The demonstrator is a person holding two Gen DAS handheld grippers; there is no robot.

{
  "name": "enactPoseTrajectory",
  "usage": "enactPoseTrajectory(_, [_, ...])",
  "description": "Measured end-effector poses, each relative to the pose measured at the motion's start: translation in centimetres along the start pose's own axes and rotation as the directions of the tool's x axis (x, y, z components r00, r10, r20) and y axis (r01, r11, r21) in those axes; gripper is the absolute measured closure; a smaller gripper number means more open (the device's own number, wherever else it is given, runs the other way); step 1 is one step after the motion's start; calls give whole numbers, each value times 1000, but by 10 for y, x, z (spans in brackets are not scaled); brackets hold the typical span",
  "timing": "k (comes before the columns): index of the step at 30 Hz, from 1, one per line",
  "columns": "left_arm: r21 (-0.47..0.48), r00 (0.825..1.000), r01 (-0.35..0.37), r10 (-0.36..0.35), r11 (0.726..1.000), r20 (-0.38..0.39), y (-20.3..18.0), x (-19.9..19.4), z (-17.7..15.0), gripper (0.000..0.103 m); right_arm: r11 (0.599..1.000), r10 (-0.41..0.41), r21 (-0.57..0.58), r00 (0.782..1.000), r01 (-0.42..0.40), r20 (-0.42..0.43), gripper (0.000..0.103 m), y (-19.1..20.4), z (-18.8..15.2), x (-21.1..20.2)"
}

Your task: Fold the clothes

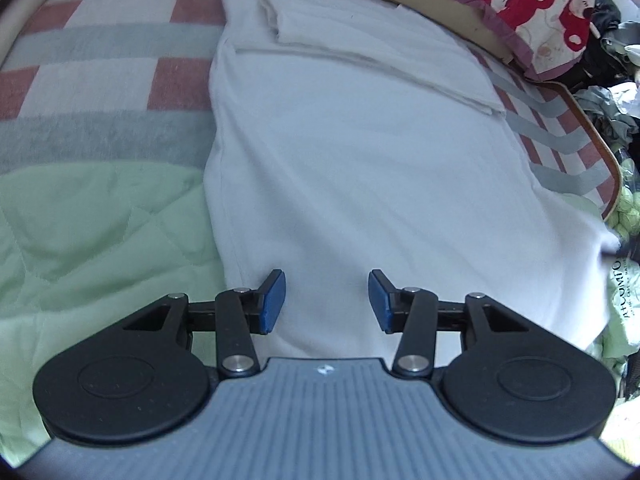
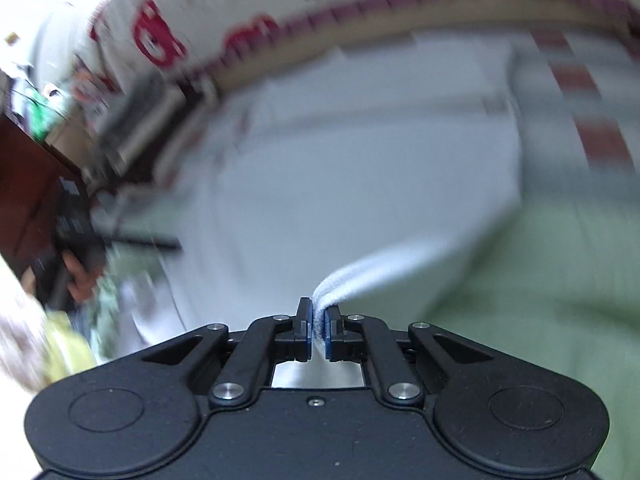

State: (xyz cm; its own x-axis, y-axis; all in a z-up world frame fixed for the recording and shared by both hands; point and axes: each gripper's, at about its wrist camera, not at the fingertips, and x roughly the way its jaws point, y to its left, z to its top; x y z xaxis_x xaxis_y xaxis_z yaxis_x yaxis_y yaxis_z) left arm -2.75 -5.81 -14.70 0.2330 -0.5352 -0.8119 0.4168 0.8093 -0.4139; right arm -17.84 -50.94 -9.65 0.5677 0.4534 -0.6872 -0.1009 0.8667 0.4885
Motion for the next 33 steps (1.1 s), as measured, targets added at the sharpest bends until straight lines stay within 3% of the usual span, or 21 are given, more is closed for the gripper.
enactPoseTrajectory(3, [60,996,-13,8,998,83,-4,-14,9,58,1000,-14,-10,992,15,124,96,1,56,-7])
enactPoseTrajectory(6, [120,980,-40,16,992,197,-12,-34,14,58,994,-107,0,962,111,252,96,-12,103,-5])
enactPoseTrajectory(8, [149,969,-14,-23,989,244,-18,-43,14,57,976,-215,43,924,212,315,96,-27,115,15])
enactPoseTrajectory(10, [161,964,31,-72,987,256,-22,-46,13,55,948,-317,100,873,302,370,96,-41,124,34])
enactPoseTrajectory(13, [167,967,88,-125,982,223,-22,-38,9,54,891,-431,331,807,310,403,95,-59,98,72])
enactPoseTrajectory(15, [173,974,87,-120,981,192,-23,-30,7,53,834,-499,462,769,302,399,95,-71,82,97])
enactPoseTrajectory(17, [185,981,70,-101,980,165,-25,-21,5,53,842,-477,421,829,336,291,95,-73,80,121])
enactPoseTrajectory(19, [192,984,86,-113,978,134,-27,-16,1,52,850,-514,312,798,424,316,95,-60,81,123])
enactPoseTrajectory(21, [188,986,112,-132,976,98,-28,-12,-2,51,848,-528,250,787,467,319,95,-56,86,120])
enactPoseTrajectory(23, [194,989,118,-134,974,69,-31,-7,-6,47,843,-536,262,775,470,335,95,-56,87,112])
enactPoseTrajectory(25, [206,992,106,-118,973,51,-36,-2,-10,34,843,-535,289,771,455,347,95,-59,87,105])
enactPoseTrajectory(27, [240,995,78,-90,968,39,-41,1,-15,34,844,-531,309,767,440,359,95,-58,90,102])
enactPoseTrajectory(29, [287,998,45,-56,957,29,-46,2,-20,54,846,-531,290,761,448,374,95,-56,93,97])
enactPoseTrajectory(30, [313,999,0,-14,950,42,-49,0,-21,102,849,-528,279,759,450,382,95,-54,94,93])
enactPoseTrajectory(31, [345,991,-115,85,932,100,-51,-5,-19,101,850,-526,269,756,452,389,95,-52,95,90])
enactPoseTrajectory(32, [369,970,-229,180,901,161,-53,-11,-17,101,847,-532,270,752,459,390,95,-52,98,85])
enactPoseTrajectory(33, [386,936,-340,271,858,224,-55,-16,-15,101,843,-538,270,748,465,390,95,-53,100,80])
